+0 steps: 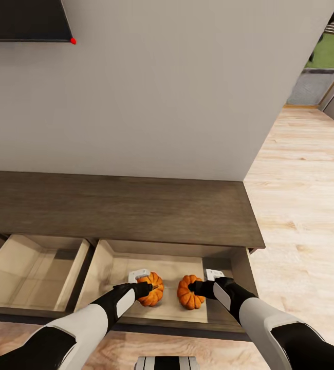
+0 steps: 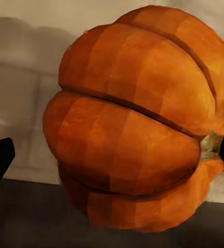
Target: Place each of the two pumpkins and all three candles from the living room inside a cabinet in the living room (use any cabinet), then make sure every cabinet is closed, and position the cauldron so it is next to a table in the living room.
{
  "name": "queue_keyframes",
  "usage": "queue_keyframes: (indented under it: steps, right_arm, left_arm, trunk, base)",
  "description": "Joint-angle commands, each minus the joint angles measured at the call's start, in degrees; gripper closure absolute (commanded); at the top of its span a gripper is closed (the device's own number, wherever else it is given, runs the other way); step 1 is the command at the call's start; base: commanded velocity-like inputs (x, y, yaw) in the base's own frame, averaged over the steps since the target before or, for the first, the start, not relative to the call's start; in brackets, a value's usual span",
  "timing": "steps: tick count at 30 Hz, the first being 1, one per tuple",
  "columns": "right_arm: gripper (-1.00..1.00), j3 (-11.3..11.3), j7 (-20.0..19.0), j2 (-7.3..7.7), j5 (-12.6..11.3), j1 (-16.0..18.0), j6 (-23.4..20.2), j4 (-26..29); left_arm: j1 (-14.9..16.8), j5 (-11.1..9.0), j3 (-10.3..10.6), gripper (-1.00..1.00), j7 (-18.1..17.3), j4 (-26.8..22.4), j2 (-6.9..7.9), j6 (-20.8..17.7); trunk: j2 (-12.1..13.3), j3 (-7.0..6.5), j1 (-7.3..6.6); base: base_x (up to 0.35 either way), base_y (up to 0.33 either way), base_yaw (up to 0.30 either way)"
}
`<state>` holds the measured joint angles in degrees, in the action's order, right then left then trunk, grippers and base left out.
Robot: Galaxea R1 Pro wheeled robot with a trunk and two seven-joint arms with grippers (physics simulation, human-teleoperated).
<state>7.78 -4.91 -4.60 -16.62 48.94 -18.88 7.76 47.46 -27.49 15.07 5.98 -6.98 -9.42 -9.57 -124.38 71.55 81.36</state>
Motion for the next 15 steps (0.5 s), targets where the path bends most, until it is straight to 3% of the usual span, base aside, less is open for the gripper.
queue_keyframes:
  steps: [1,15]
  right_arm:
    - [-1.0,0.48,-0.01,0.03,-0.43,0.01,-0.26,0.07]
    - [-1.0,0.48,-0.01,-0.04,-0.35,0.01,-0.28,0.07]
  left_arm:
    - [0.0,-0.57,0.5,-1.0,0.35,-0.14,0.01,-0.32]
    - [0.0,-0.55,0.56,-1.0,0.35,-0.14,0.01,-0.71]
  trunk:
    - [-0.01,0.03,-0.01]
    - [-0.01,0.03,-0.01]
  base:
    - [0.0,0.0,0.0]
    - [0.0,0.0,0.0]
